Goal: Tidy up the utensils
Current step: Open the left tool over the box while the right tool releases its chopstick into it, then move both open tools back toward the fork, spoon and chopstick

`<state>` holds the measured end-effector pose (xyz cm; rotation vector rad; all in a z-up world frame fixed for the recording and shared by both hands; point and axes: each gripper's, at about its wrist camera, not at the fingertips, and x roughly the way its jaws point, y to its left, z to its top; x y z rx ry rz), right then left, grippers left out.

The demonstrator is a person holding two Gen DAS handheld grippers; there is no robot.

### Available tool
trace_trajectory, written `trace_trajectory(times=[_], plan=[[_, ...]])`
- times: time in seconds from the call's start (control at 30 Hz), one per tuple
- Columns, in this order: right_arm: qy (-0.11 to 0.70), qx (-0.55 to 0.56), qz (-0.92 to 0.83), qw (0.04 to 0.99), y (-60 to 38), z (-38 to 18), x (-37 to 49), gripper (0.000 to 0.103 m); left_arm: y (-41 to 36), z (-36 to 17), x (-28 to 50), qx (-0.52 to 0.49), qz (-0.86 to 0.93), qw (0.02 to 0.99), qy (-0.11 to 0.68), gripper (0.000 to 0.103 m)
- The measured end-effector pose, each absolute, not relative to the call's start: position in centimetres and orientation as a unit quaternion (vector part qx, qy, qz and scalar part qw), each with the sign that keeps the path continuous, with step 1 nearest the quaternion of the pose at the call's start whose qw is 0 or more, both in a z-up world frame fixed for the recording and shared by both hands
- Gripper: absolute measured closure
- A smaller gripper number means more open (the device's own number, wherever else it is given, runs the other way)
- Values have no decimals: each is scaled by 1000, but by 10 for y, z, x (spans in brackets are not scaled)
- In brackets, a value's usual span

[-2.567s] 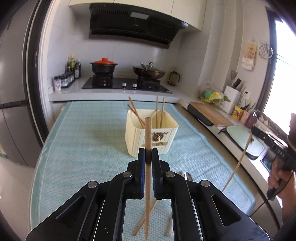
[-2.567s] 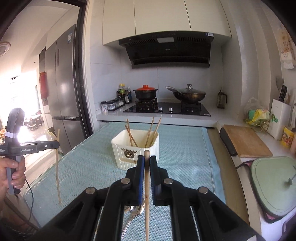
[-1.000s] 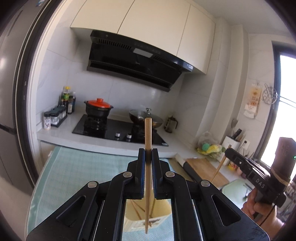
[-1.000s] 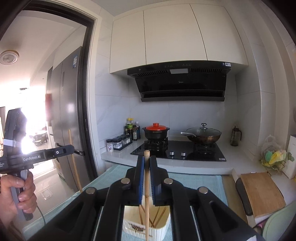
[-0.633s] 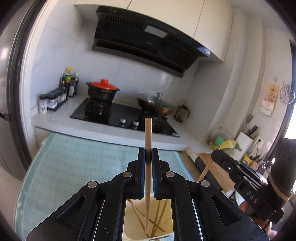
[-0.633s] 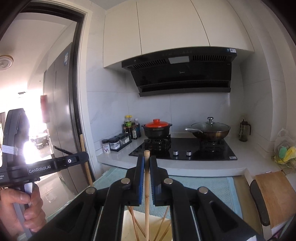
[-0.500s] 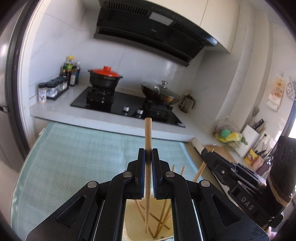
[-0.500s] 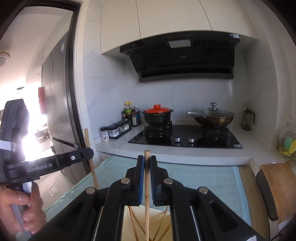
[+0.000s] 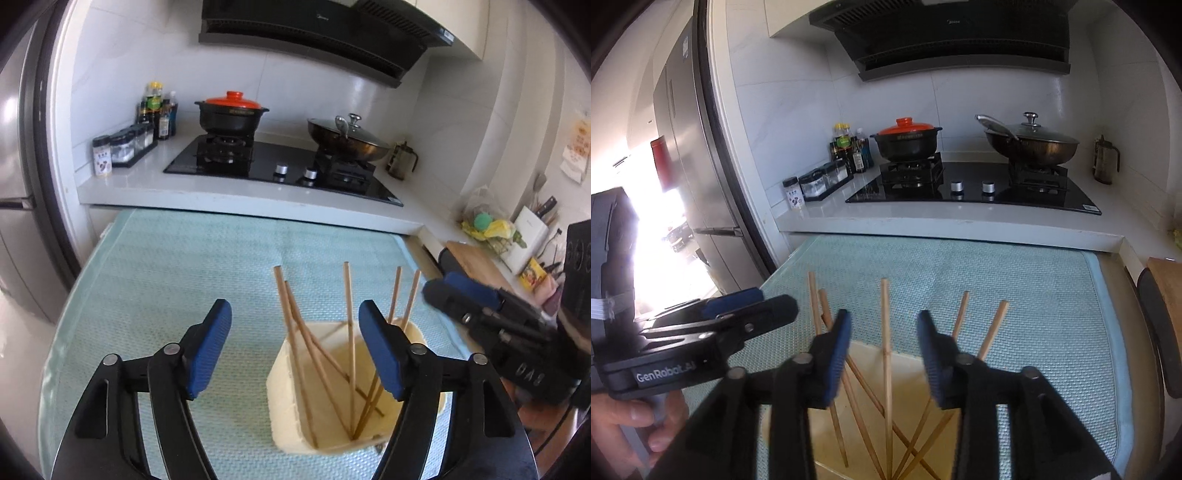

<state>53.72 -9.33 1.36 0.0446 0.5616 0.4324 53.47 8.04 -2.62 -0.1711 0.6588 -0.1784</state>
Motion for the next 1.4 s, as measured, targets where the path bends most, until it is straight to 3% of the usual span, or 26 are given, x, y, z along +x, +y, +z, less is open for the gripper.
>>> trace_trajectory(times=[0.17,0.33,0.67,0.97,1.4], plan=[[245,-5,188,951,-115,50,486,46,95,-13,464,-25,-97,942,321,13],[240,-33,174,954,-142,61,411,42,98,-32,380,9,-113,931,347,8],[270,-38,115,955,-188,-8,264,42,77,-118,253,-23,-117,921,370,8],[292,-22,69,954,-180,-103,176,42,66,-156,219,-61,-109,918,376,8],[329,12,86,940,-170,-128,182,42,66,-162,209,-48,-87,923,371,8]])
